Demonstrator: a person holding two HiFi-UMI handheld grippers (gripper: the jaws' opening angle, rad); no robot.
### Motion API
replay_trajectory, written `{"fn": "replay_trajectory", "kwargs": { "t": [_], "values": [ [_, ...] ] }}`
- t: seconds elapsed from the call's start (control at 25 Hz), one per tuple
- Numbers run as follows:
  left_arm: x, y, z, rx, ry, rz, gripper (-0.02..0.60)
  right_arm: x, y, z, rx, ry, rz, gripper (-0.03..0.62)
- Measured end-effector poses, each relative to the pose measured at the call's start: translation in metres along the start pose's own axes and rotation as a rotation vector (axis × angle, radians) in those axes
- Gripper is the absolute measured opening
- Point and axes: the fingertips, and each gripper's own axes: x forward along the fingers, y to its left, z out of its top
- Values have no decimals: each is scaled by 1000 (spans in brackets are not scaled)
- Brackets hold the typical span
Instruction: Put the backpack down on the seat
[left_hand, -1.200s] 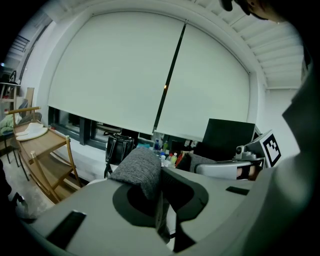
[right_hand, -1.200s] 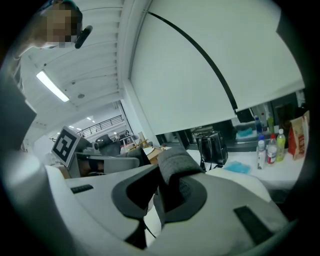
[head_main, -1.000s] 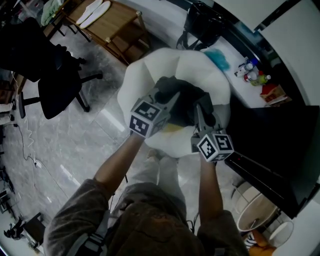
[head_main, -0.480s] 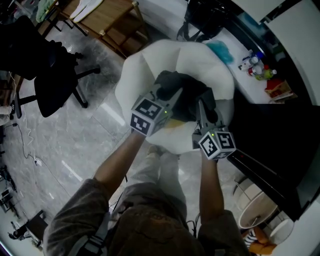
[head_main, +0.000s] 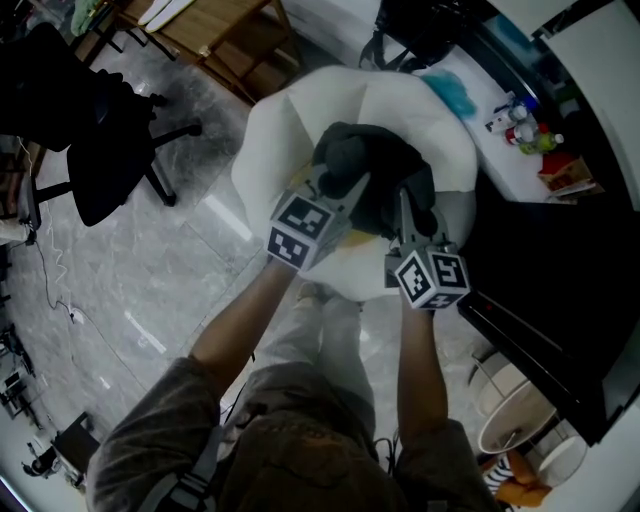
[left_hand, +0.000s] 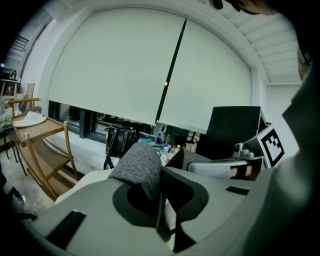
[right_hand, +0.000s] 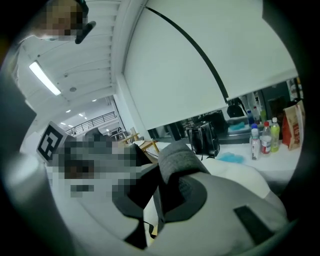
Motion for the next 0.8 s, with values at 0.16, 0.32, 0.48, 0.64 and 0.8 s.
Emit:
{"fn": "replay_trajectory", "kwargs": {
  "t": [0.16, 0.32, 0.48, 0.64, 0.8],
  "values": [
    [6, 2, -14, 11, 12, 0, 31, 8, -5, -13, 6, 6, -13, 31],
    [14, 5, -24, 18, 9, 10, 31, 14, -12, -21, 9, -1, -27, 31],
    [24, 10, -31, 12, 0, 20, 32, 24, -20, -28, 7, -5, -37, 31],
    [34, 14, -40, 8, -6, 27, 32, 32, -28, -34, 10, -14, -38, 31],
    [43, 22, -53, 9, -3, 30, 32, 42, -32, -44, 11, -19, -39, 32]
  ]
}}
